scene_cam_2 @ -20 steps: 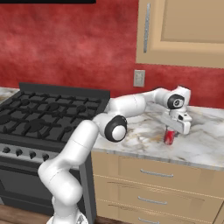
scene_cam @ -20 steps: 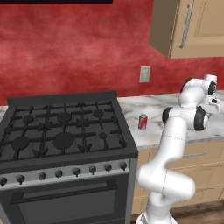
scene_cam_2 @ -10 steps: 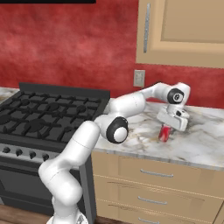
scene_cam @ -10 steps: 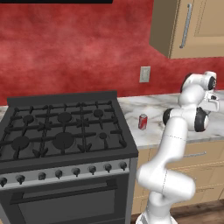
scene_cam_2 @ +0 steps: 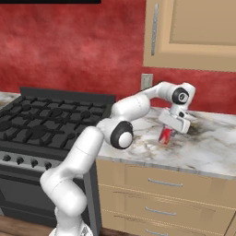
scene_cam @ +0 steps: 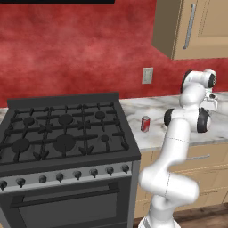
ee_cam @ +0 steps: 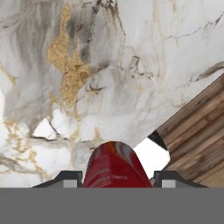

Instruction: Four empty soda cans are scattered around the kitchen. Gather all the cans and cluster them next to the stove for recycling.

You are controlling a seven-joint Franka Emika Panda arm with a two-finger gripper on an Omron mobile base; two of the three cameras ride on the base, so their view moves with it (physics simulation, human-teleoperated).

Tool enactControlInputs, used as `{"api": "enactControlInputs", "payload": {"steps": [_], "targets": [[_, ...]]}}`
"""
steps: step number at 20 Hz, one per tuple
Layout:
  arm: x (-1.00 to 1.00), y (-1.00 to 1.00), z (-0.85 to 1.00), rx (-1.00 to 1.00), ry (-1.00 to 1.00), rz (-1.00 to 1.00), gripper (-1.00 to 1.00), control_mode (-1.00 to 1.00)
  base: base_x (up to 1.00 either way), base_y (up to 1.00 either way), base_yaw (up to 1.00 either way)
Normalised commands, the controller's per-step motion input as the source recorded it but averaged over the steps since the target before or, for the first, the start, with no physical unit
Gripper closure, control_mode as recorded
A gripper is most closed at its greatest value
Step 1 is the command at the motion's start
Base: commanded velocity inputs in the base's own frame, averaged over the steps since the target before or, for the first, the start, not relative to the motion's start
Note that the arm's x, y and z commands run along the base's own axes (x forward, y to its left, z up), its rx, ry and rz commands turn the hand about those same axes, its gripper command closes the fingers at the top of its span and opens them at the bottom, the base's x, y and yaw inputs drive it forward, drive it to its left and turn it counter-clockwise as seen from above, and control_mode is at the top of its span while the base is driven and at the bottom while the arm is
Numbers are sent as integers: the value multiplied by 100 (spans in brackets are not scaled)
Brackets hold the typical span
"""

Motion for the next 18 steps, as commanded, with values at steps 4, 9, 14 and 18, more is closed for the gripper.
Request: {"api": "enactControlInputs", "payload": {"steps": [4,9,14,18], "targets": [[-2,47,0,-4,-10,0,100,-100,0,0,0],[-2,42,0,-7,-7,0,100,-100,0,0,0],[-2,40,-7,-14,-7,0,100,-100,0,0,0],[-2,36,-5,-17,-8,0,100,-100,0,0,0]]}}
